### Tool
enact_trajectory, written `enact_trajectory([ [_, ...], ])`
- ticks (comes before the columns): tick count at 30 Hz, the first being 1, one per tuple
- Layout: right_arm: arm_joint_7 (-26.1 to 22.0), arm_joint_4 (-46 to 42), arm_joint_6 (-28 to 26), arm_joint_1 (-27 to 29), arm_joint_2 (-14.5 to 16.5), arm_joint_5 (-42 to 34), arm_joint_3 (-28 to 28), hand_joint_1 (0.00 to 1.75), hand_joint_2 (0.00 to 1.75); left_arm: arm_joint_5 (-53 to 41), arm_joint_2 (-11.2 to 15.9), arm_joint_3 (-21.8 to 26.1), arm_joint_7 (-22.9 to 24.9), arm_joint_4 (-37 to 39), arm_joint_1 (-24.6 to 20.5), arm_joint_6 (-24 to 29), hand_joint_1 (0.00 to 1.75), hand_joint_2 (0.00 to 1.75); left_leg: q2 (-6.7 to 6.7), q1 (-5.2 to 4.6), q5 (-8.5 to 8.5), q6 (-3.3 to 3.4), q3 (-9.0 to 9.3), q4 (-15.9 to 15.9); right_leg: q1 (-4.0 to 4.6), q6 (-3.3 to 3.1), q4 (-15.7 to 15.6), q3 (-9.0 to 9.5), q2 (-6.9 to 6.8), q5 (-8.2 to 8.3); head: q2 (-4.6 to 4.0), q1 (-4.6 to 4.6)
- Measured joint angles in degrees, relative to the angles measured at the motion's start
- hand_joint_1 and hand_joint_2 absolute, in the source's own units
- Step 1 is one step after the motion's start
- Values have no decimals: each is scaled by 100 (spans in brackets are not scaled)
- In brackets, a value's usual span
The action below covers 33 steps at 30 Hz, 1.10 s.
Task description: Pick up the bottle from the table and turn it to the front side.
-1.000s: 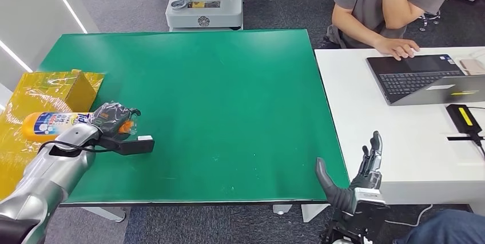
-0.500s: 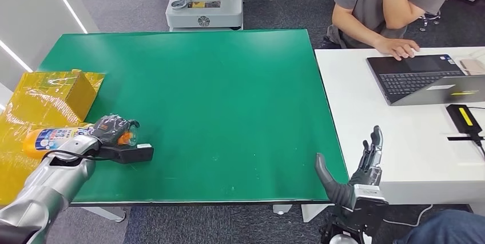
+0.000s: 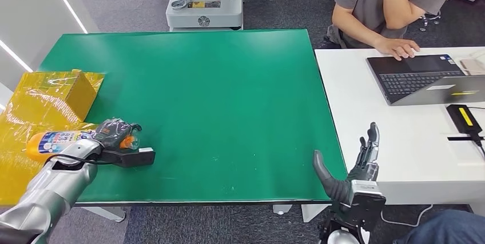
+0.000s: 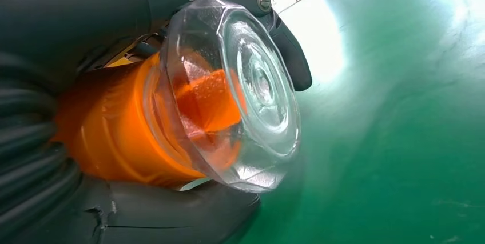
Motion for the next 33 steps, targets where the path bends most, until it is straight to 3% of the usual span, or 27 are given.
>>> enact_trajectory([
  [6,-1,108,67,-83,0,-36,0,0,175,22,-50,19,-60,3,53,190,175,175,0,0,0,0,0,0,0,0,0,1,0,0,0,0],
  [10,-1,178,85,-146,0,-81,0,0,175,18,-46,36,-17,5,91,244,3,175,-1,0,0,0,0,0,0,0,0,0,0,0,0,1],
  [24,-3,353,-32,-293,0,-163,23,0,175,9,-14,198,124,7,102,874,0,175,0,0,1,-1,2,0,0,0,3,1,0,0,0,0],
  [33,-5,356,-181,-335,0,-167,31,0,175,182,-25,528,106,-15,115,1924,0,175,-1,0,1,-1,2,0,0,0,3,1,-1,0,0,1],
])
